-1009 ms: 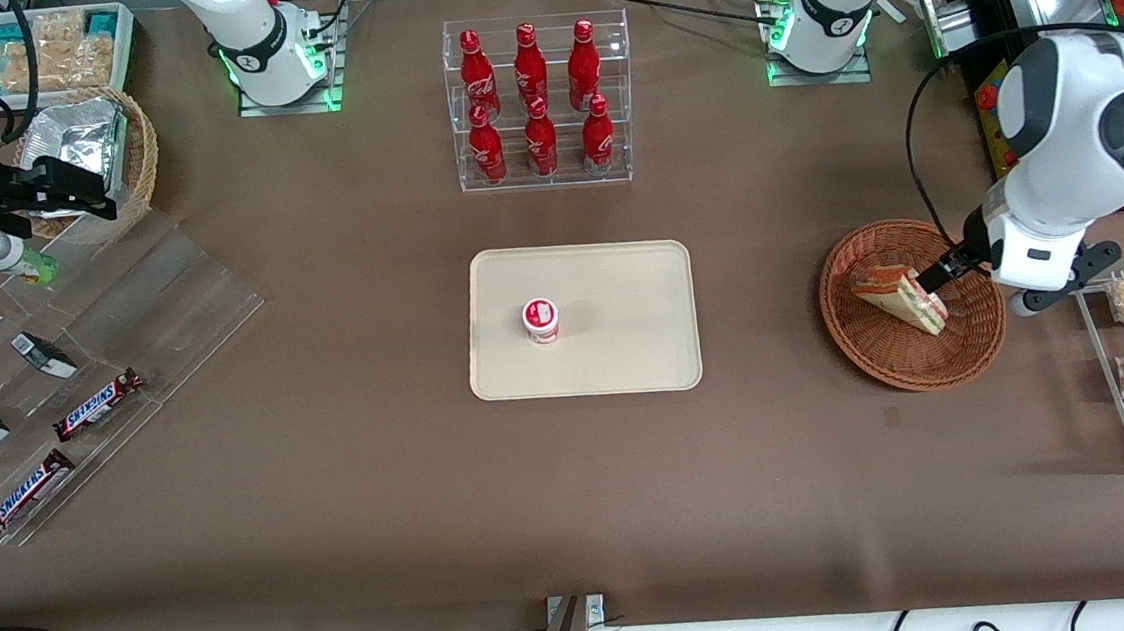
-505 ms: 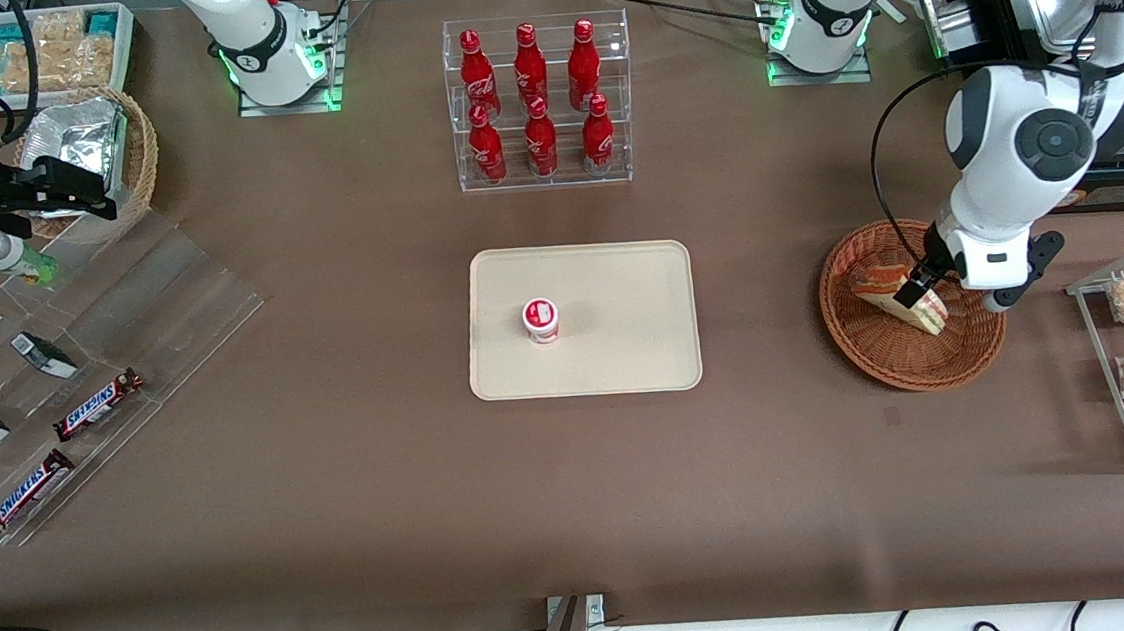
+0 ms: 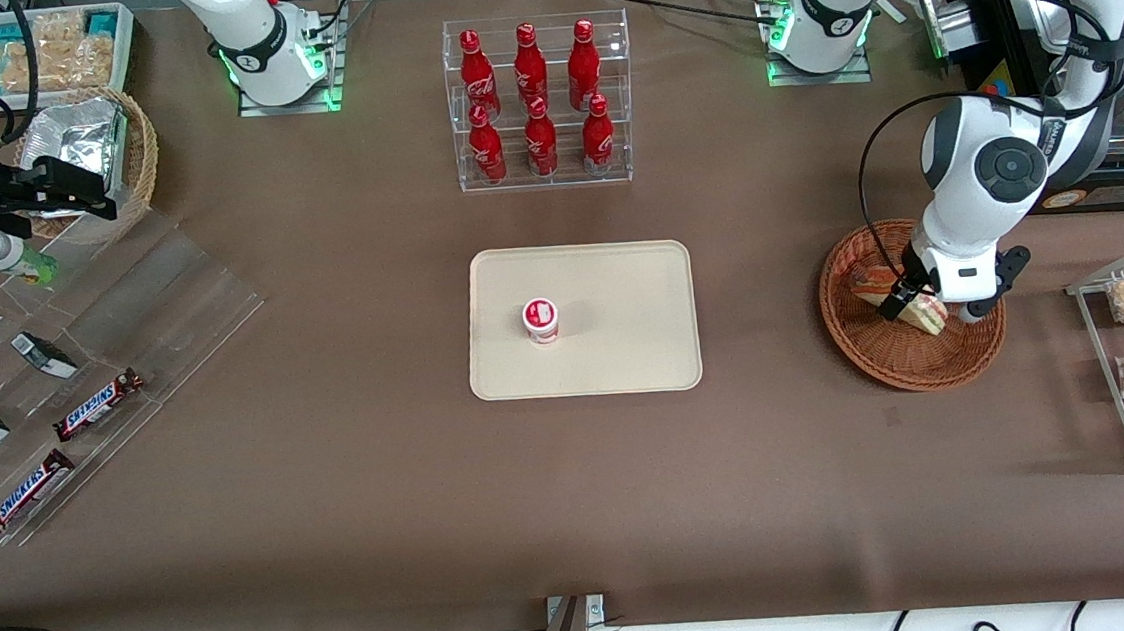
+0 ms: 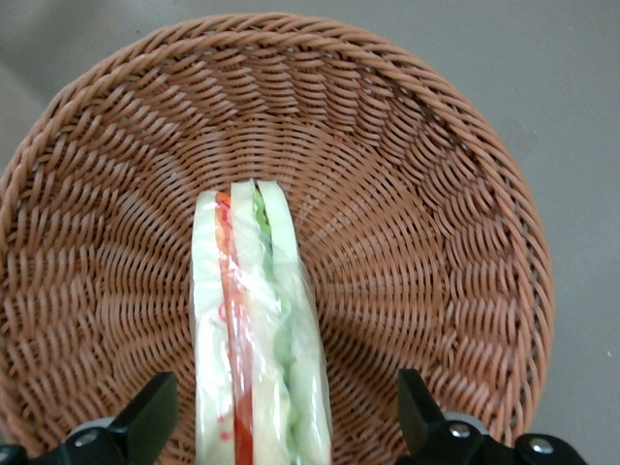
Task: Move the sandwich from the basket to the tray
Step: 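Close the left gripper on the sandwich's crust edge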
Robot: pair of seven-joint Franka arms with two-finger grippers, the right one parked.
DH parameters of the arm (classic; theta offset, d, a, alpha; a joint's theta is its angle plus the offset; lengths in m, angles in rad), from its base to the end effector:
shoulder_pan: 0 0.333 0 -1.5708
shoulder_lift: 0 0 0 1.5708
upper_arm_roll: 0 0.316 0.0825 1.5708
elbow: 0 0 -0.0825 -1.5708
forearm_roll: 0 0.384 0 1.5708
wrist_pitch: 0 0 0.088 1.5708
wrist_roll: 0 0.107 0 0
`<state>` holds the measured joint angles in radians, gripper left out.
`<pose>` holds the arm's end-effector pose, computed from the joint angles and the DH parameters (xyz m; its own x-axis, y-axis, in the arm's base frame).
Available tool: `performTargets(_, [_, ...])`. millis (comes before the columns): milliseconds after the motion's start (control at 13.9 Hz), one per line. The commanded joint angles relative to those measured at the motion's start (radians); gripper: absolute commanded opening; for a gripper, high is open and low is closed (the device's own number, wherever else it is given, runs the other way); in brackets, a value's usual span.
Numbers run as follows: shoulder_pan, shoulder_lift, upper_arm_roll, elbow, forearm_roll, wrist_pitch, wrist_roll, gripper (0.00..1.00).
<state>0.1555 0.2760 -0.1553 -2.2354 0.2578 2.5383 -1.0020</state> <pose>0.5493 -0.0032 0.2500 0.6955 0.7109 0.1050 0.7172 -0.6957 -0.0401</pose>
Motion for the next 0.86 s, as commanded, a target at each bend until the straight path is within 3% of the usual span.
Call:
performTargets(0, [0.021, 0.02, -0.001, -0.012, 0.032, 0.036, -0.021, 1.0])
performTargets(216, [0.021, 0.034, -0.001, -0.013, 0.032, 0.046, -0.044, 0.98])
performTargets(288, [0.019, 0.037, -0.003, -0.012, 0.034, 0.048, -0.053, 0.8])
performTargets(505, [0.019, 0.034, -0.004, -0.029, 0.067, 0.048, -0.049, 0.06])
performTargets(577, [0.019, 0.037, -0.006, -0.03, 0.102, 0.048, -0.049, 0.0])
performTargets(793, [0.018, 0.031, -0.01, -0.029, 0.136, 0.037, -0.04, 0.0])
